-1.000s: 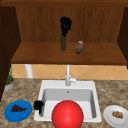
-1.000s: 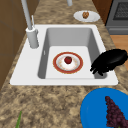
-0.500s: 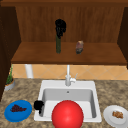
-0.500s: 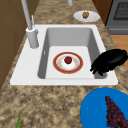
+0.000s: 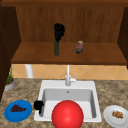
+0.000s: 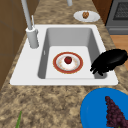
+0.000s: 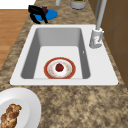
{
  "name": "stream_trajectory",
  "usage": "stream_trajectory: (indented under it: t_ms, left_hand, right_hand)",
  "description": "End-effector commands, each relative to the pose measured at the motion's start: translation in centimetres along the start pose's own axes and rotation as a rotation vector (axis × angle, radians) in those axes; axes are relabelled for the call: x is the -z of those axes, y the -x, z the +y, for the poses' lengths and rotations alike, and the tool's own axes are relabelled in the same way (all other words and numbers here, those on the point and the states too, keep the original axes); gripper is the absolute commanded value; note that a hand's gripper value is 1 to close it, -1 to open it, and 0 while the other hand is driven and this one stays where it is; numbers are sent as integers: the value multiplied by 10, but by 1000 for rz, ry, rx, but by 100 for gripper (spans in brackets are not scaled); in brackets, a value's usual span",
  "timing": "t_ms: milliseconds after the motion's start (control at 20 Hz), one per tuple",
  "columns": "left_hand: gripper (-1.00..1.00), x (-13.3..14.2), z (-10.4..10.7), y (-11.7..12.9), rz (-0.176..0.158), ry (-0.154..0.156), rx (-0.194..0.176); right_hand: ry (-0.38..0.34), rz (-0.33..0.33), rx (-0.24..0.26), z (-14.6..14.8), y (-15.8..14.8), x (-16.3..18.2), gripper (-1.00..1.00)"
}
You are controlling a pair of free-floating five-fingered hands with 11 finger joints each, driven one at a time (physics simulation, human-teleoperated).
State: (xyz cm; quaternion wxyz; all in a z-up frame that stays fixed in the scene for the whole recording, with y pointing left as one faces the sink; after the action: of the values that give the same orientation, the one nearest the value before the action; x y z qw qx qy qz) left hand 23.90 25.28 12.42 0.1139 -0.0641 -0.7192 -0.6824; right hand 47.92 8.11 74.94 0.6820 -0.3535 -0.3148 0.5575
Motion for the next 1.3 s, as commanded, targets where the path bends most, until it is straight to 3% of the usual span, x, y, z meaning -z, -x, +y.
stream_trajectory:
  t_ms: [0, 250, 500, 700, 1250]
  left_hand:
    - [0, 0, 0, 0, 0, 0, 0]
    - [0, 0, 0, 0, 0, 0, 0]
    - [0, 0, 0, 0, 0, 0, 0]
    - [0, 0, 0, 0, 0, 0, 0]
    - [0, 0, 0, 0, 0, 0, 0]
  right_hand:
    - [-6, -19, -17, 10, 0, 8, 100]
    - [29, -31, -3, 21, 1, 14, 100]
    - [61, -35, 9, 9, 1, 11, 100]
    - [127, -19, 32, 32, 7, -18, 100]
    - [92, -25, 37, 19, 8, -7, 100]
